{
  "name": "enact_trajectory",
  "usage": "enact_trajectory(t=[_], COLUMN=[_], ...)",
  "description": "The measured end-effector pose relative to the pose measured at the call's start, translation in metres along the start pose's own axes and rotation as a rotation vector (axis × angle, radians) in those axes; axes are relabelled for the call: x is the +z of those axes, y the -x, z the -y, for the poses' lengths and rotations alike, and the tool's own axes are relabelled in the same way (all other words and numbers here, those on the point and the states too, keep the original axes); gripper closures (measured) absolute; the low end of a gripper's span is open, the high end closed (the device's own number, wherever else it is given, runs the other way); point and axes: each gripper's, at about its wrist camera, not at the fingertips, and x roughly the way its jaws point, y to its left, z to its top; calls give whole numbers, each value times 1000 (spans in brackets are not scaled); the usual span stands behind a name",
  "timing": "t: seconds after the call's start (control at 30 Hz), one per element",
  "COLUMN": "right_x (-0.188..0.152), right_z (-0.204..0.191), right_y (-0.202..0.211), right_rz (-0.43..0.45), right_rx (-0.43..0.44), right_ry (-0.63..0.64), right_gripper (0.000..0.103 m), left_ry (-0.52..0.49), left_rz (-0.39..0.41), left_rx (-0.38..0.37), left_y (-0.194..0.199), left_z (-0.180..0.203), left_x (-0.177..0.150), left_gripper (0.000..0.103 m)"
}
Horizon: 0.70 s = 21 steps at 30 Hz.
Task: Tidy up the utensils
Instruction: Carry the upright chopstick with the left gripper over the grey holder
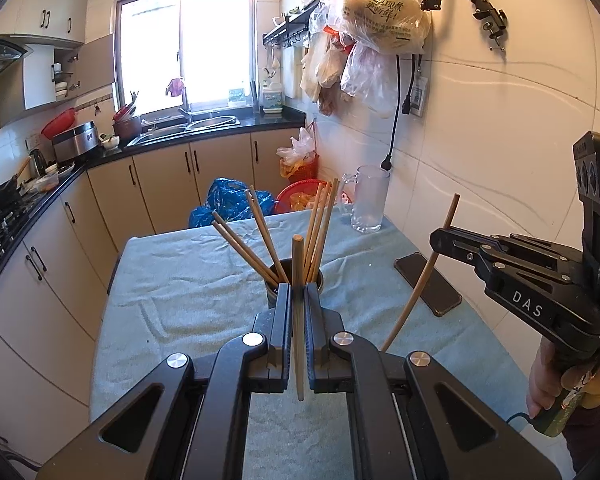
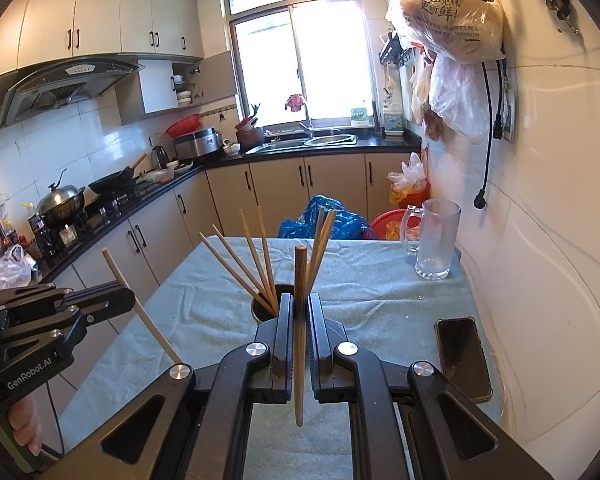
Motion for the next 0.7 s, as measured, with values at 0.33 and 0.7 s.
enact_trajectory(t=[0.33,0.7], right_x=[13,40], right_z=[-2,4], right_y=[-2,-7], right_rz=[17,57], right_rx=[7,17], right_ry=[-3,-30], right_gripper=[96,96], left_ry=[2,4], left_rz=[16,90], left_rx=[-13,-8], left_y=[-2,5], left_z=[-5,-15], left_x=[16,55], left_gripper=[98,98])
